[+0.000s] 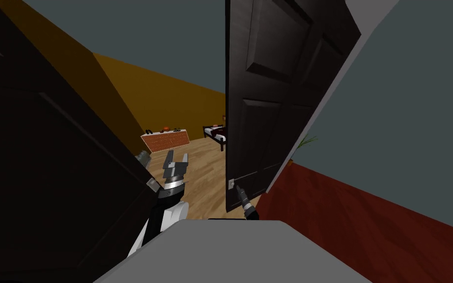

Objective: Push the door open

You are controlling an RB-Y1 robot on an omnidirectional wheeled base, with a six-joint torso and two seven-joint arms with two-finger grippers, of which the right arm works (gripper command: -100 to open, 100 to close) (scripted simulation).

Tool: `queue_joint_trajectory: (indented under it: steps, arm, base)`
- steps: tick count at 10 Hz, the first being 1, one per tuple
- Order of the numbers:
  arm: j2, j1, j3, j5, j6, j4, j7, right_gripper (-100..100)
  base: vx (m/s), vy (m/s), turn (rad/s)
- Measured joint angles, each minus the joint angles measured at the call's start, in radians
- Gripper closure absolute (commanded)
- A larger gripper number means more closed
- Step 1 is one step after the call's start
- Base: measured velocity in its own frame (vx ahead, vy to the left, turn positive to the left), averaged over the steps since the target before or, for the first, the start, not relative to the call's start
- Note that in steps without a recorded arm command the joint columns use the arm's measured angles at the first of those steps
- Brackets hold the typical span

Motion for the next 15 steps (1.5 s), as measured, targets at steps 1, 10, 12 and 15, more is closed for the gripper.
queue_joint_trajectory:
  steps: [1, 10, 12, 15]
  arm:
    - [0.0, 0.005, 0.002, 0.0, 0.001, -0.005, -0.002, -100]
    - [0.005, 0.019, 0.001, -0.005, -0.004, -0.018, -0.006, -100]
    - [0.008, 0.014, -0.004, -0.007, -0.008, -0.012, -0.001, -100]
    - [0.023, 0.004, -0.012, -0.011, -0.017, 0.003, 0.006, -100]
  base:
    - [-0.22, -0.024, -0.042]
    - [0.001, 0.031, -0.009]
    - [0.188, 0.075, 0.024]
    - [0.157, 0.07, 0.012]
